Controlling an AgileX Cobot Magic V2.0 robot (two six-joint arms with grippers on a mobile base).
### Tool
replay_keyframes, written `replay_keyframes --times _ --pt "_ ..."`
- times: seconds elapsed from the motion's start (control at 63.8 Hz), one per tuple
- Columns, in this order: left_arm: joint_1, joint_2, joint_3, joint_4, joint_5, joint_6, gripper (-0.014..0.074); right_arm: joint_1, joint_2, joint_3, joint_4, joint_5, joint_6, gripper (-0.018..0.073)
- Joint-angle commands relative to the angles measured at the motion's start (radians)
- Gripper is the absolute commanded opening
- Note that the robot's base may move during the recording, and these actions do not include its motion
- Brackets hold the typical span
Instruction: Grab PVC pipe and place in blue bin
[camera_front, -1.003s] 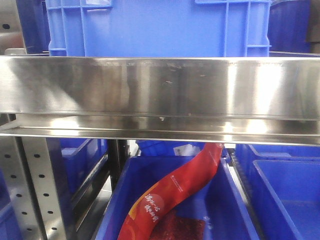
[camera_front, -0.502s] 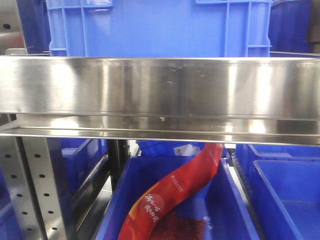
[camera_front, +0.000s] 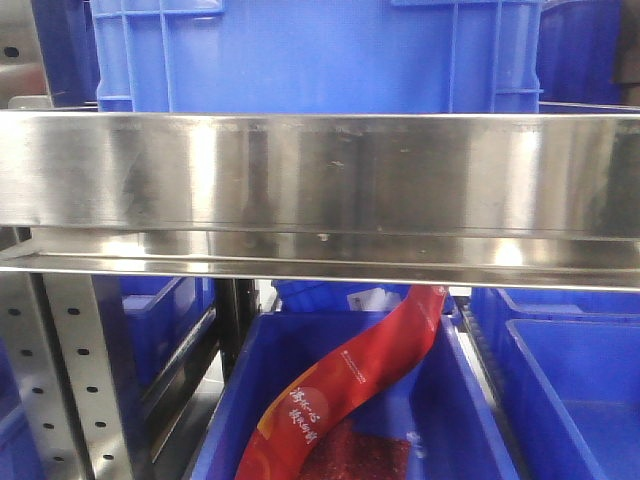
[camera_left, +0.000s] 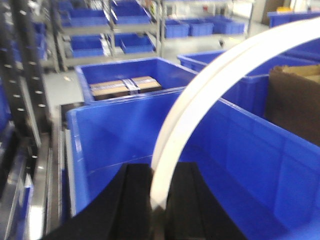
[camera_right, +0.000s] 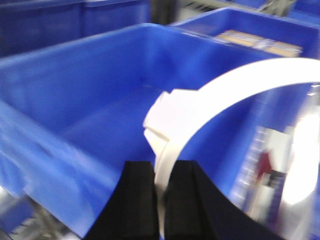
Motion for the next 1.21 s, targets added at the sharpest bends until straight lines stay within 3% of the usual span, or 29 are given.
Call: replay_keyframes --times 0.0,0.11,0.298,0.36,0.47,0.517,0.611,0.705,0.831,0.956,1.081,1.128,1.191 --pt "-0.007 0.100 -0.112 -0.002 0.028 0.001 -0.0111 0.010 0.082 -0.091 0.065 -0.011 -0.010 -0.0155" --pt "-0.007 0.226 -0.231 -0.002 0.048 0.001 -0.0111 0.011 0.206 -0.219 0.142 0.029 -0.010 -0.0155" --pt "-0.007 0.356 -0.333 -0.002 0.039 0.001 -0.0111 0.011 0.358 -0.361 0.168 0.085 -0.010 -0.0143" --pt "-0.007 0.373 -0.339 -0.004 0.041 0.001 -0.0111 0.011 0.383 -0.385 0.168 0.102 -0.010 -0.0110" --pt "-0.007 0.382 -0.339 -0.004 0.041 0.001 -0.0086 0.011 0.401 -0.393 0.168 0.104 -0.010 0.0029" --pt "-0.007 0.383 -0.339 -0.004 0.043 0.001 -0.0046 0.011 0.405 -0.393 0.168 0.104 -0.010 0.0108" --pt "-0.007 0.383 -0.339 -0.004 0.050 0.001 0.0114 0.011 0.405 -0.393 0.170 0.100 -0.010 0.0216" --pt "-0.007 0.383 -0.339 -0.004 0.051 0.001 0.0304 0.011 0.405 -0.393 0.170 0.098 -0.010 0.0235" --pt "-0.007 0.383 -0.339 -0.004 0.070 0.001 0.0384 0.011 0.405 -0.393 0.170 0.098 -0.010 0.0235" --pt "-0.007 0.372 -0.339 -0.024 0.089 -0.003 0.0334 0.011 0.405 -0.395 0.170 0.093 -0.010 0.0234" --pt "-0.007 0.333 -0.341 -0.038 0.119 -0.003 0.0125 0.011 0.392 -0.396 0.170 0.091 -0.010 0.0225" --pt "-0.007 0.321 -0.343 -0.038 0.126 -0.003 0.0036 0.011 0.385 -0.396 0.170 0.091 -0.010 0.0181" --pt "-0.004 0.311 -0.348 -0.038 0.130 -0.003 -0.0073 0.011 0.382 -0.396 0.167 0.091 -0.010 0.0048"
